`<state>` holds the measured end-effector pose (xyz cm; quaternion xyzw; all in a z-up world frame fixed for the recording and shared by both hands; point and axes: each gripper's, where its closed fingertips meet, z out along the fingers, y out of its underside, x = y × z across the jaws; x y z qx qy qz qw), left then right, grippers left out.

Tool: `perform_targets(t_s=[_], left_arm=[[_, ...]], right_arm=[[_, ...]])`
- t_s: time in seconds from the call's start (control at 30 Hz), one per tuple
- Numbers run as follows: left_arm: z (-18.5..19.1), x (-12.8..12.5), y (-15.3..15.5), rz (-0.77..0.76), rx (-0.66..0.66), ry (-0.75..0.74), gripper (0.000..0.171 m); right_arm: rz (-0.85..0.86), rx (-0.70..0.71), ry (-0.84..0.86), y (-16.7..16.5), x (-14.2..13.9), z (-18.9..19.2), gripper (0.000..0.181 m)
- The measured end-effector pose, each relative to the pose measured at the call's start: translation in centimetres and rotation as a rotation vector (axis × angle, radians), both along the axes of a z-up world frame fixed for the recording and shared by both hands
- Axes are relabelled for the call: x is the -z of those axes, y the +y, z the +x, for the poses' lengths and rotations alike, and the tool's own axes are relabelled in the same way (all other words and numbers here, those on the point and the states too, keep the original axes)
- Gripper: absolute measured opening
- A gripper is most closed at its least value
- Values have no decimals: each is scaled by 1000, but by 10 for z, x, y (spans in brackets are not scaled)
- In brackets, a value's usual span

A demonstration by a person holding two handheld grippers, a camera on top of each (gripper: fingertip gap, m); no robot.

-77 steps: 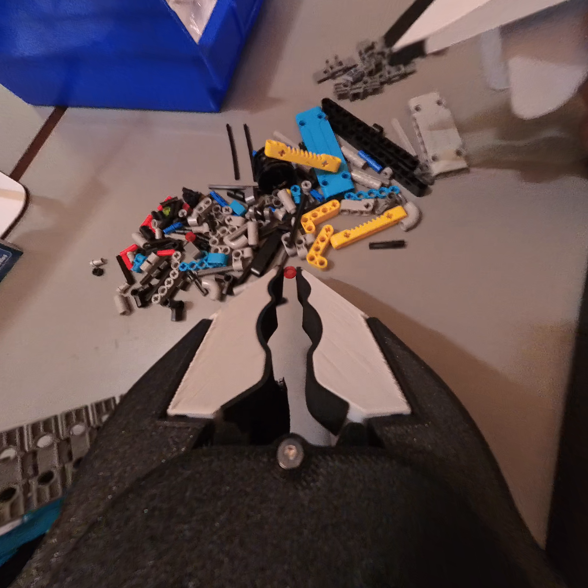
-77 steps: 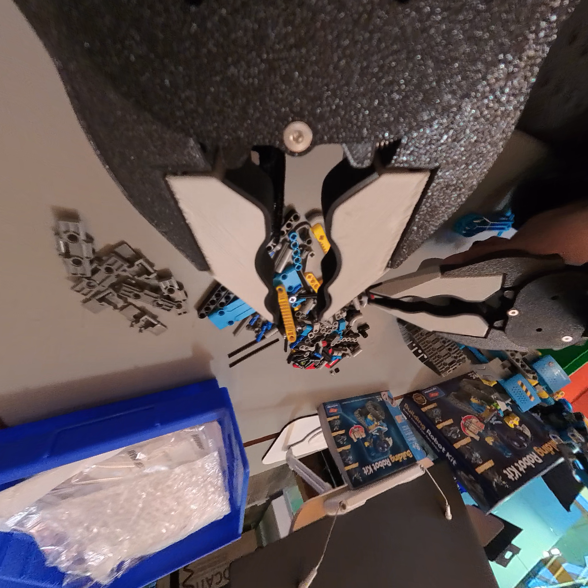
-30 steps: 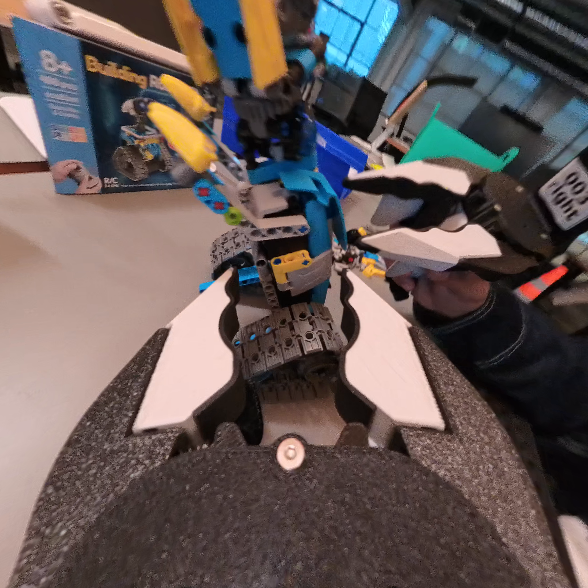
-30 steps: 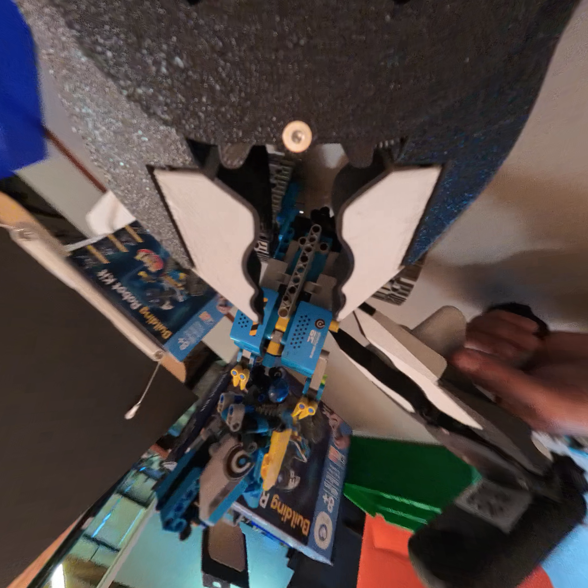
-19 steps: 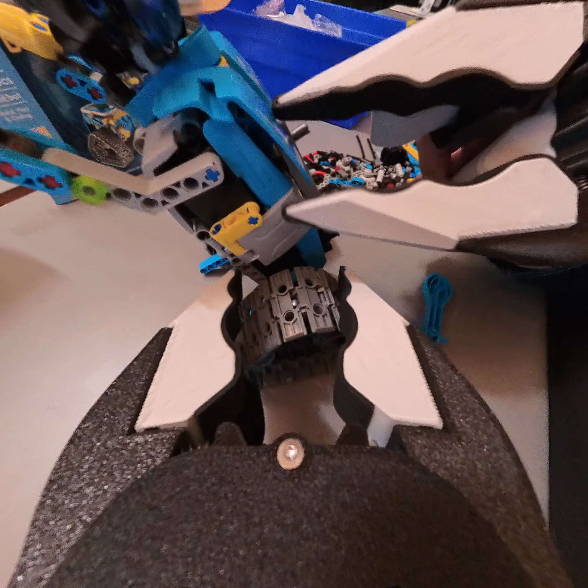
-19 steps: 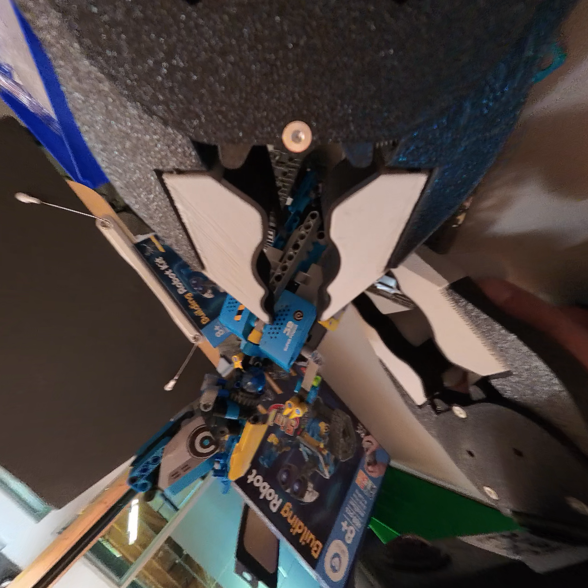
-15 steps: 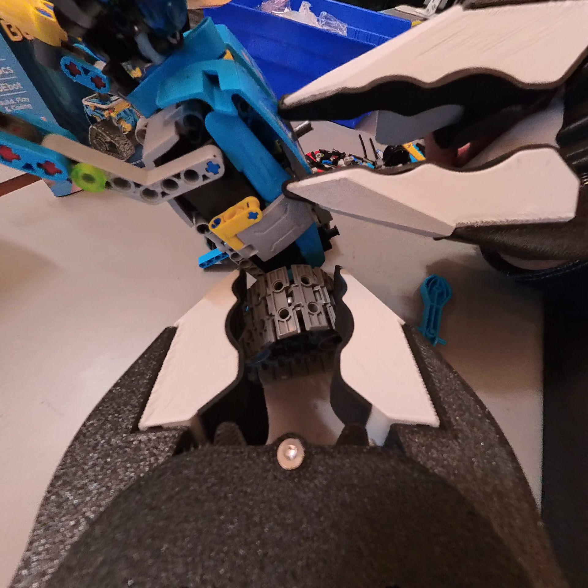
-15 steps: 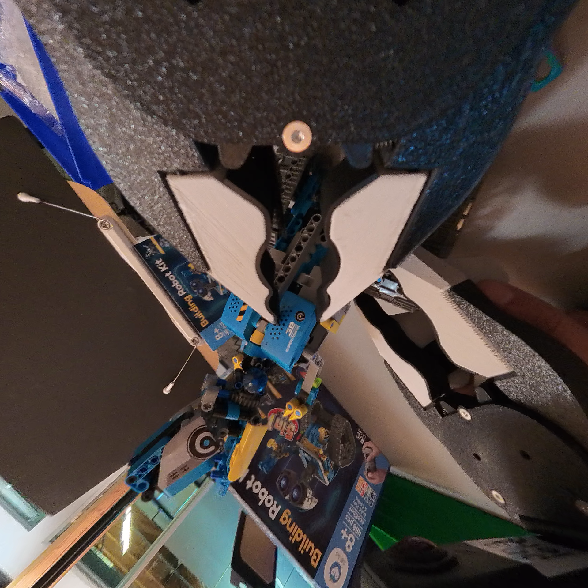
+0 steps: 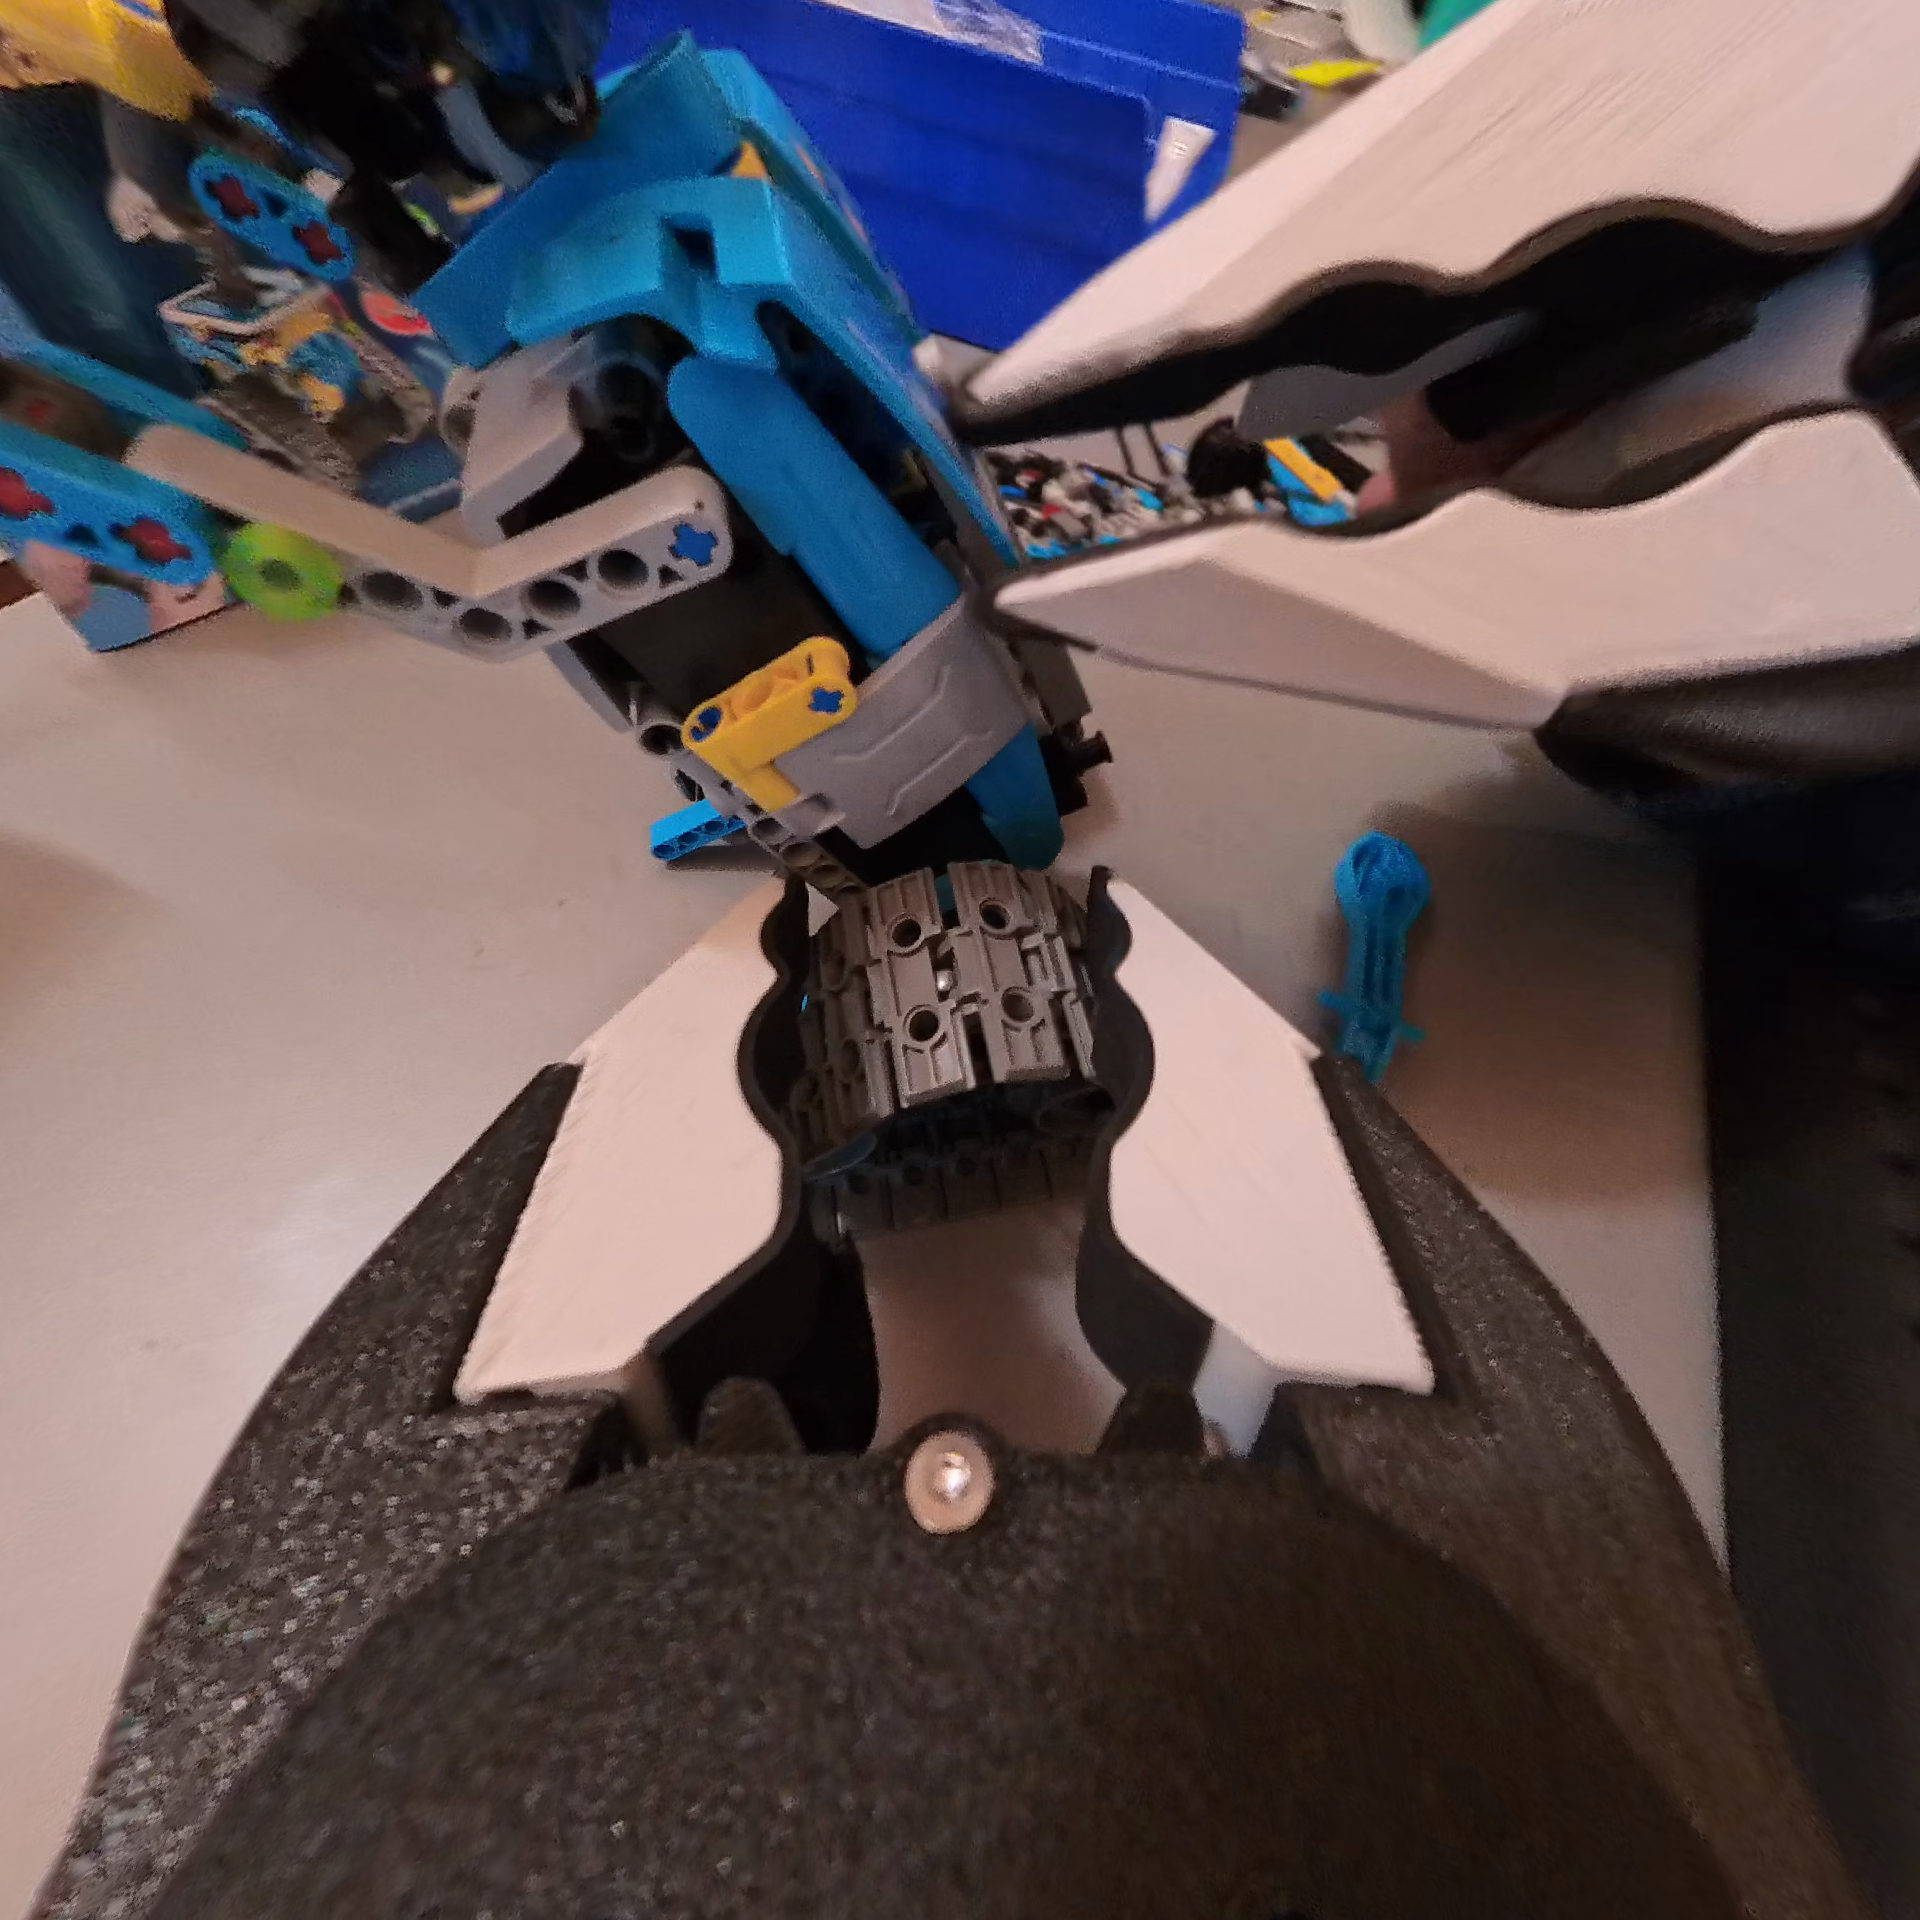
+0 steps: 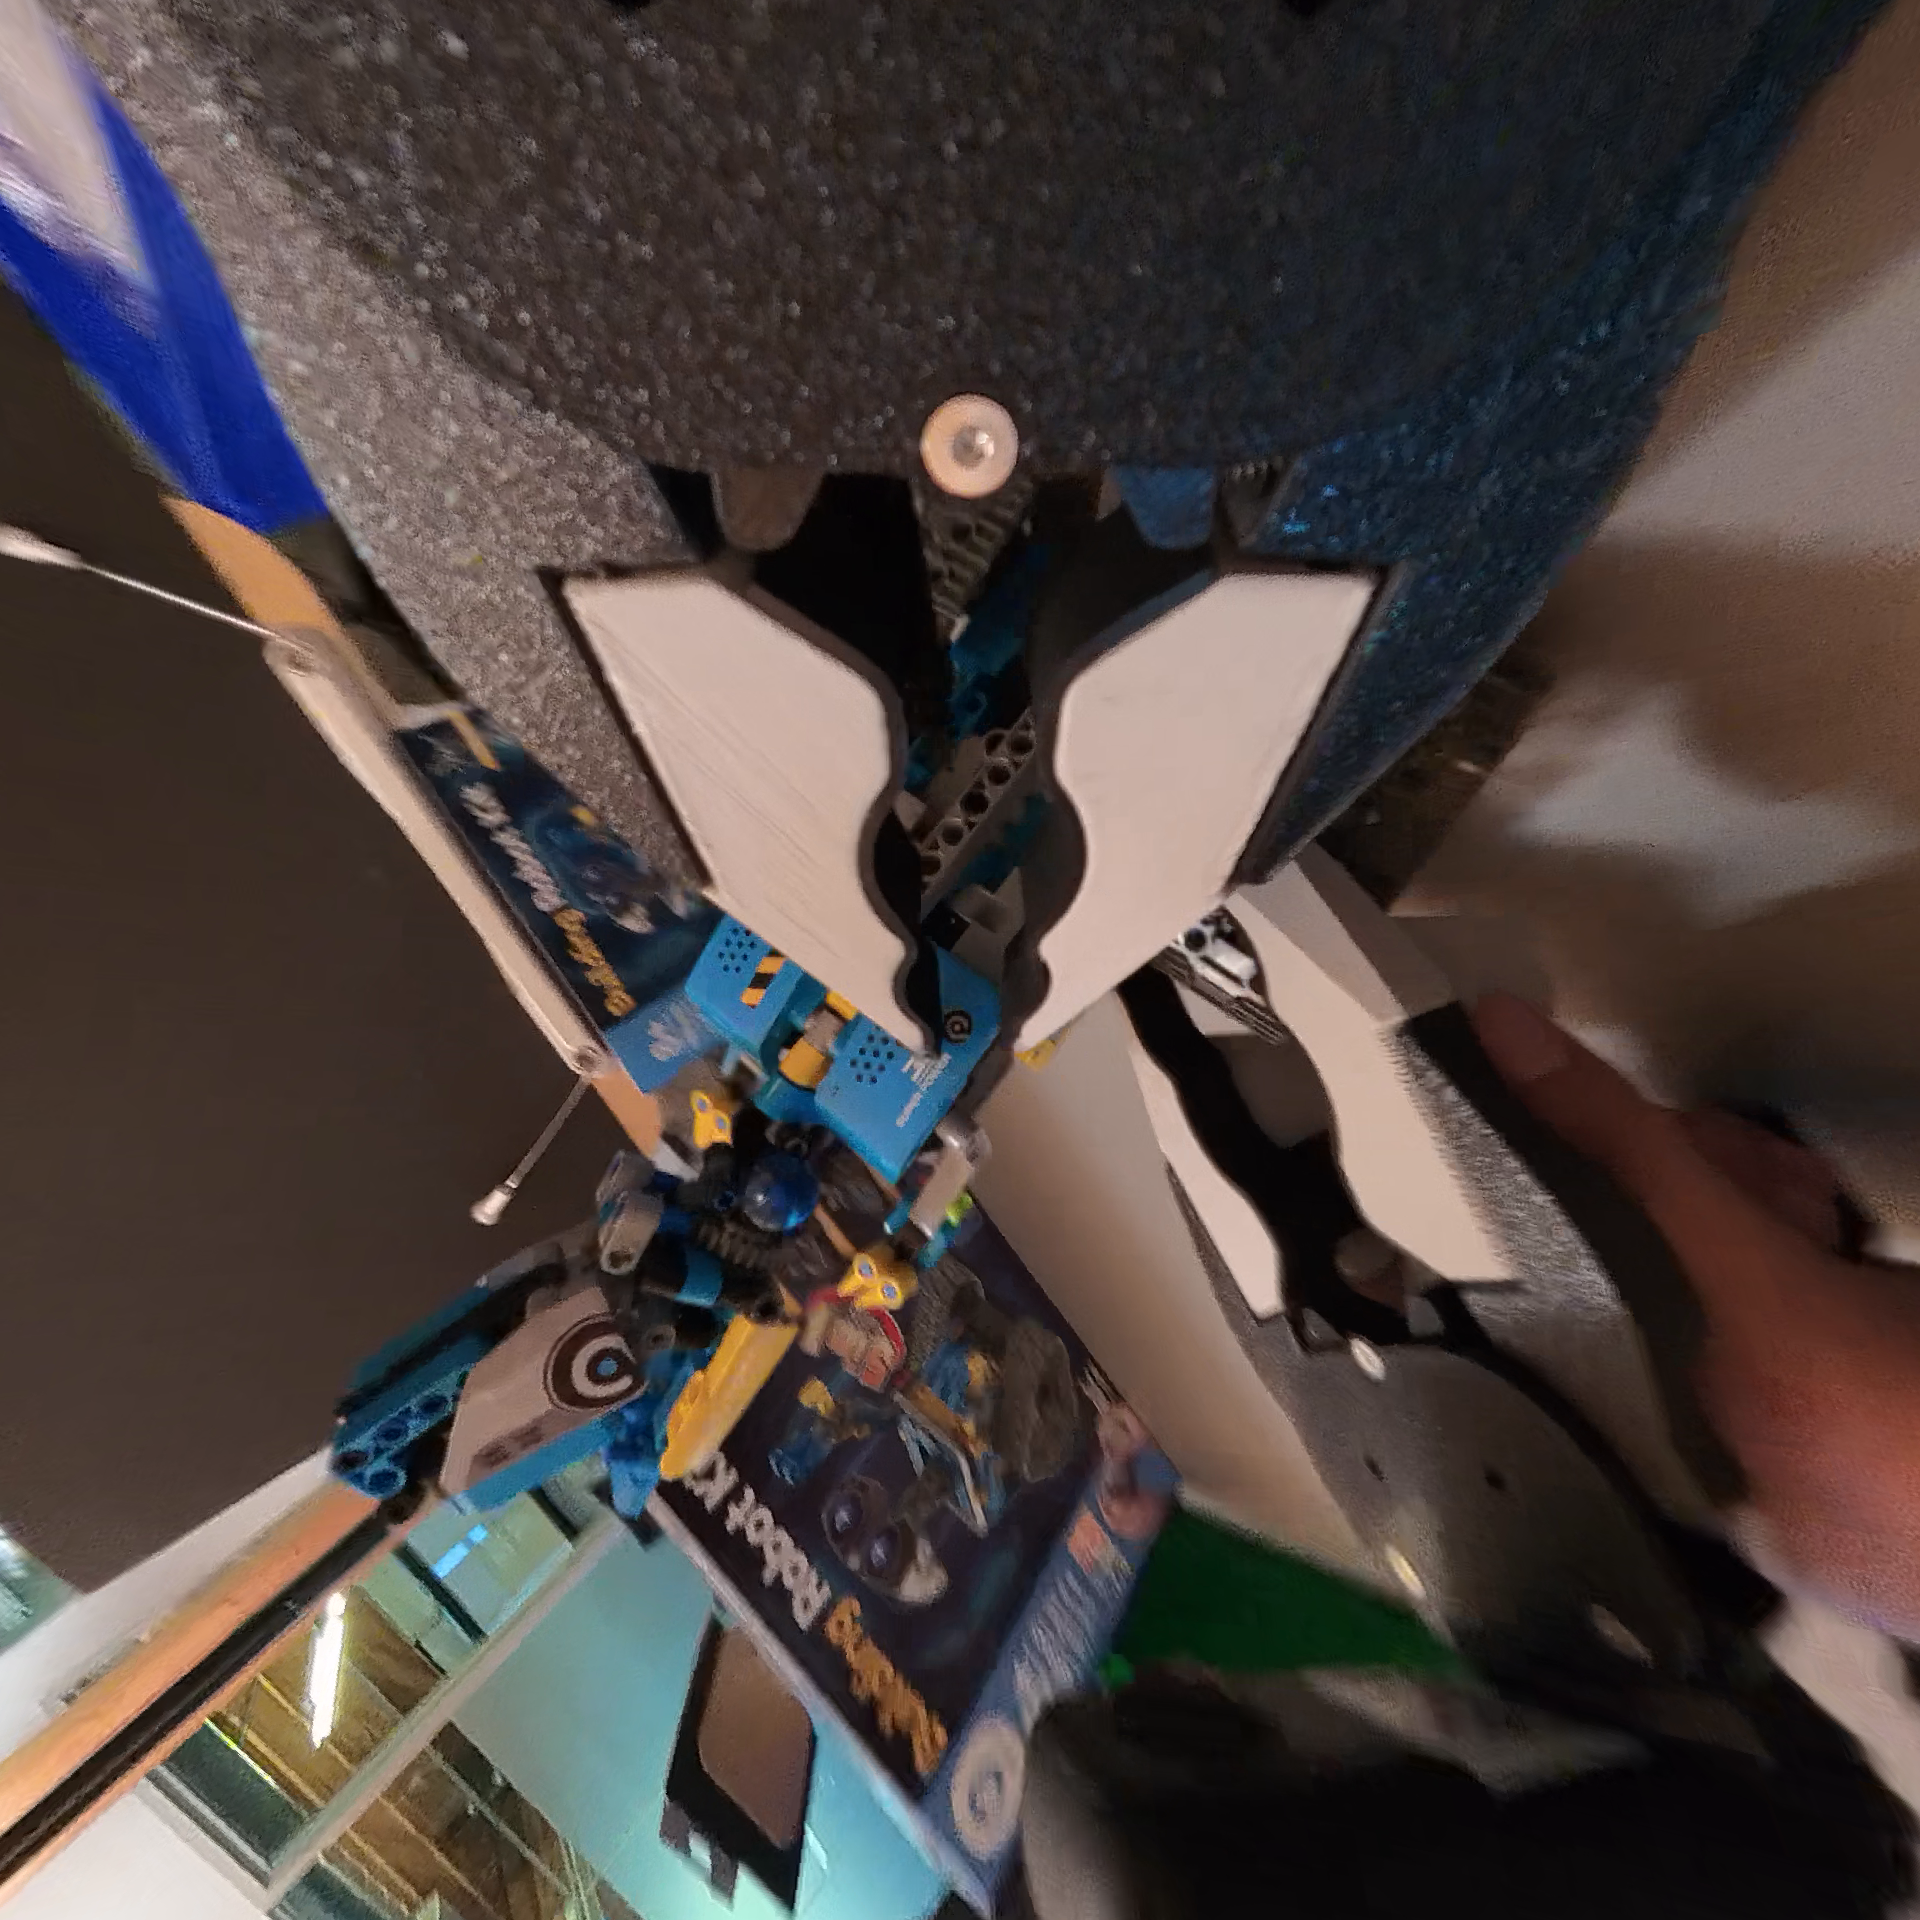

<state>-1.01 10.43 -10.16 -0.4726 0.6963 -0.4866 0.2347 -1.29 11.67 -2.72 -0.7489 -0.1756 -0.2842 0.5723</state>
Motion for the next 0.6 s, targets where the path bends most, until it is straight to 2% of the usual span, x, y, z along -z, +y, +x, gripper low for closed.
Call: perform_targets(t_s=[0.07,0.13,0.17,0.2,0.23,0.3,0.37,0.4,0.43,0.5,0.6], left_arm=[[-14,0,4,-18,101,14,53],[-29,-2,11,-61,169,32,53],[-33,-4,15,-84,176,39,53],[-37,-7,20,-105,173,41,55],[-41,-13,24,-119,168,37,63],[-49,-31,38,-150,116,0,66],[-59,-57,45,-242,87,-74,55],[-60,-70,48,-317,64,-113,40],[-60,-78,47,-399,50,-126,33],[-56,-84,41,-504,41,-114,33],[-45,-88,36,-514,-9,-113,33]], right_arm=[[79,-98,173,-6,-13,-9,22],[120,-178,420,-13,-24,-5,39],[129,-206,556,-16,-26,1,39],[96,-267,700,-17,-22,1,31],[52,-332,843,-18,-17,-1,32],[20,-375,1044,-14,-10,4,32],[-5,-425,1147,-11,-11,10,30],[-23,-411,1168,-8,-8,17,29],[-53,-426,1182,-6,-6,20,24],[-151,-485,1223,-4,0,16,19],[-194,-574,1287,-5,-1,2,5]])
